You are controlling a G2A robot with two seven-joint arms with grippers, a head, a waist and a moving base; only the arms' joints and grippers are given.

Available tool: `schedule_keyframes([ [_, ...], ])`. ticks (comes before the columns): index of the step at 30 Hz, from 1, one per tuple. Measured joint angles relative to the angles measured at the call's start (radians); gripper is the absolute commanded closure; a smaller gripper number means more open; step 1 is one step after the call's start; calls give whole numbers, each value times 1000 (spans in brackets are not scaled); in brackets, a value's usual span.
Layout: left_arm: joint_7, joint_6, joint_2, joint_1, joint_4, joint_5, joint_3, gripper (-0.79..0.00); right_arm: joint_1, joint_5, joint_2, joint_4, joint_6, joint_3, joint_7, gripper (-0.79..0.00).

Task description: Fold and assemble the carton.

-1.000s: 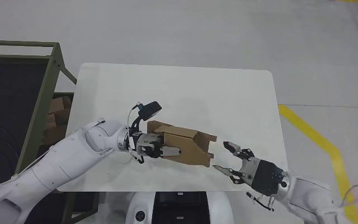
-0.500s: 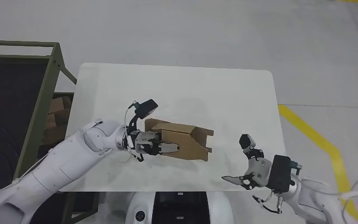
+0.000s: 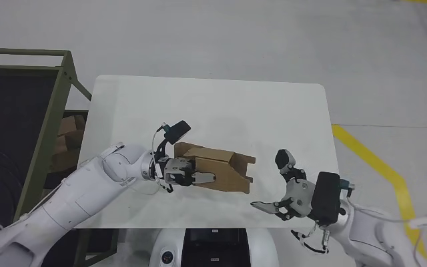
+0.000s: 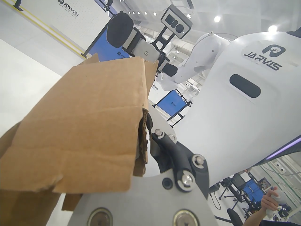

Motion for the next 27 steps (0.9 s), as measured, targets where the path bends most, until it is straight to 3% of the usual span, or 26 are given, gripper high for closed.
schedule_keyframes([
  [8, 0, 0, -7, 9, 0, 10, -10, 0, 34, 40, -6, -7, 136, -29, 122, -785],
  [27, 0, 0, -12, 24, -13, 25, -28, 0, 87, 138, -15, 97, 135, -48, 186, -785],
])
